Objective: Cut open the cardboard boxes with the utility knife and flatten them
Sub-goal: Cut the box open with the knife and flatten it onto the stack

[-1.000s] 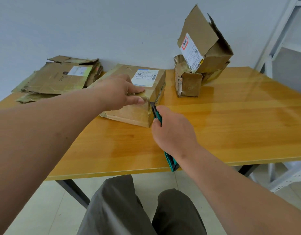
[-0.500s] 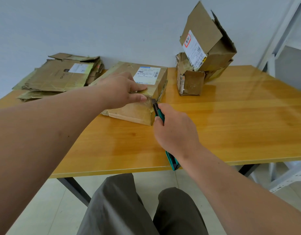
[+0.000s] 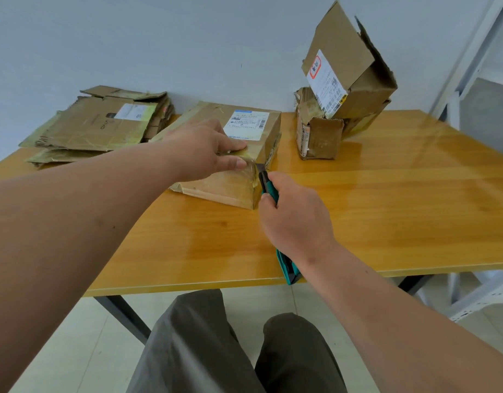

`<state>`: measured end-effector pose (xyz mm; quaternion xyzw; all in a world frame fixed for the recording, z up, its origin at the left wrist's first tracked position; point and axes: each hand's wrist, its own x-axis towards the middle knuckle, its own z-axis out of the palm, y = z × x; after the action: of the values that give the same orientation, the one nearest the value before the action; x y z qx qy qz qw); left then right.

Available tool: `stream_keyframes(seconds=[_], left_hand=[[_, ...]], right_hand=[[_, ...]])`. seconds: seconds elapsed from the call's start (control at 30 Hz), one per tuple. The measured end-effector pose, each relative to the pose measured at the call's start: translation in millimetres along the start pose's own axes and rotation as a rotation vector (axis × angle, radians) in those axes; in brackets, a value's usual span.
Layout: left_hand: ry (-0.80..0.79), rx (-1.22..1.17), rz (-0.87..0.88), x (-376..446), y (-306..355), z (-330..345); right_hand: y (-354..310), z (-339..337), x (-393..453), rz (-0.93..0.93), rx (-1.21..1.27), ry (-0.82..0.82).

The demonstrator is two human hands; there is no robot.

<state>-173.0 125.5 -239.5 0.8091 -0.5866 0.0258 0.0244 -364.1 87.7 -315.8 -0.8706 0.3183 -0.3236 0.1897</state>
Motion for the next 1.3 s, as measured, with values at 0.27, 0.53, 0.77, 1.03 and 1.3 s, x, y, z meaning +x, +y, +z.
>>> stream_keyframes(seconds=[0.27, 0.53, 0.77, 1.03, 1.3], left_hand=[[-0.005, 0.006, -0.008, -1.3, 1.3, -1.1], [0.003, 0.020, -0.008, 0.8, 0.7, 1.1], [-0.018, 0.031, -0.028, -2.9, 2.3, -0.1], [-0.034, 0.039, -0.030, -5.3, 4.9, -2.6], [-0.039, 0.016, -0.023, -2.8, 3.4, -1.9]], right_hand=[[-1.1, -0.3, 0.9, -0.020, -0.015, -0.002], [-1.8, 0.2, 2.3, -0.004, -0.046, -0.025], [1.8, 4.3, 2.8, 0.078, -0.077, -0.173], [2.5, 9.4, 0.9, 0.126, -0.142, -0.261], [-6.4, 3.7, 5.9, 0.191, -0.245, -0.512]])
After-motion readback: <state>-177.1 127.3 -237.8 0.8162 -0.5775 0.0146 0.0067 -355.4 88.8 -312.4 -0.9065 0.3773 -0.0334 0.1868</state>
